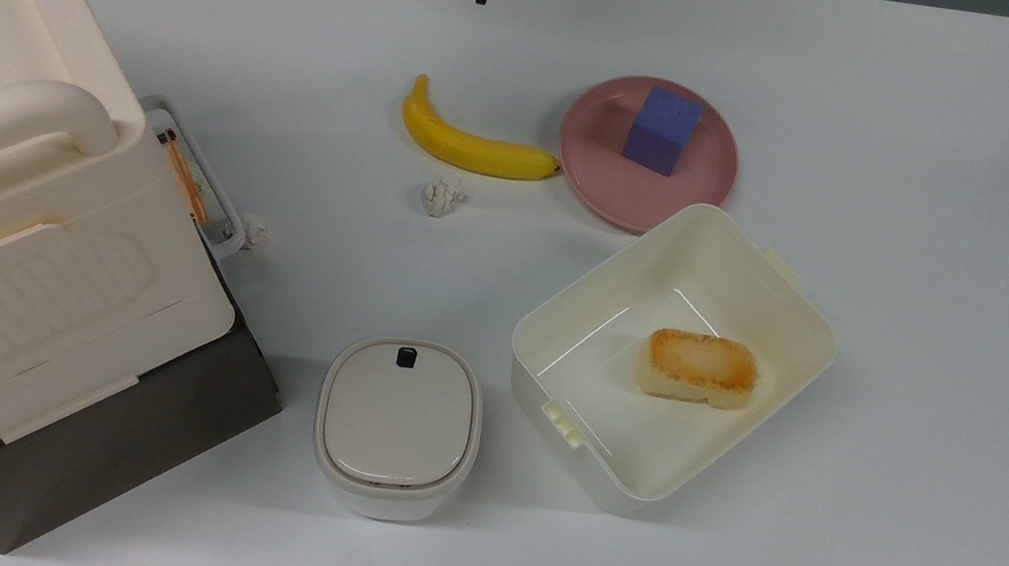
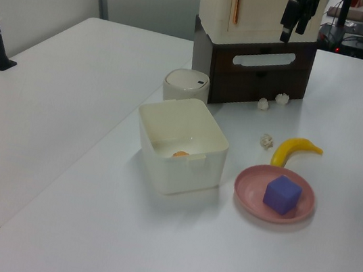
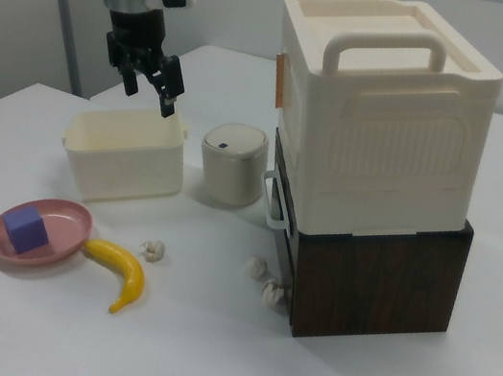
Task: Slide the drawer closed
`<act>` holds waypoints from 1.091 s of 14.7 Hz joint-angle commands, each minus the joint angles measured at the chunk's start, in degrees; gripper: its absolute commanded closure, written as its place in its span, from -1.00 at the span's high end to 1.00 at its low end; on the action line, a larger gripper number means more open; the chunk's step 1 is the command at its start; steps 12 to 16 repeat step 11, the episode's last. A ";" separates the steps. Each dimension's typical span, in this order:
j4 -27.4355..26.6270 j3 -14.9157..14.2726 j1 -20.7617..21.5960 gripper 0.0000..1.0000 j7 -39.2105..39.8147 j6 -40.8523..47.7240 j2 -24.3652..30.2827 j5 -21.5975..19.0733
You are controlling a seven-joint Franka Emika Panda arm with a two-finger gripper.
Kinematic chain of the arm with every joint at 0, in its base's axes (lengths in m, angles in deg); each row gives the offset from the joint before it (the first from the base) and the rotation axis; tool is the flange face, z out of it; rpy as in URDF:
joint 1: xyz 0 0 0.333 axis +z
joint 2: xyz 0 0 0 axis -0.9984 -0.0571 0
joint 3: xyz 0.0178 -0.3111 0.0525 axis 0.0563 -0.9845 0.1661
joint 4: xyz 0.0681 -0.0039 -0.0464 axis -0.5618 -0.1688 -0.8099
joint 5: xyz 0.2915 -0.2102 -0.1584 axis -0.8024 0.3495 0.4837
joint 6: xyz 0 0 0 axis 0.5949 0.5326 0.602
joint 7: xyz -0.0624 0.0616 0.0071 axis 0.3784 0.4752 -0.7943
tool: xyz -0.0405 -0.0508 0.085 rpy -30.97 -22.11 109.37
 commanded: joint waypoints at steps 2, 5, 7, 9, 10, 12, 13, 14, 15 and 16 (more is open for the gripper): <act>-0.13 -1.58 1.24 1.00 1.01 -0.52 1.01 -1.41; -0.40 -1.15 1.24 1.00 0.49 -0.70 0.66 -0.80; -0.40 -1.50 1.15 1.00 0.48 -0.43 0.66 -1.14; -0.40 -1.50 1.15 1.00 0.40 -0.43 0.75 -1.14; -0.40 -1.50 1.15 1.00 0.40 -0.43 0.75 -1.14; -0.31 -1.50 1.15 1.00 0.40 -0.43 0.75 -1.14; -0.31 -1.50 1.15 1.00 0.40 -0.43 0.75 -1.14; -0.31 -1.50 1.15 1.00 0.40 -0.43 0.75 -1.14; -0.31 -1.50 1.15 1.00 0.40 -0.43 0.75 -1.14; -0.31 -1.50 1.15 1.00 0.40 -0.43 0.75 -1.14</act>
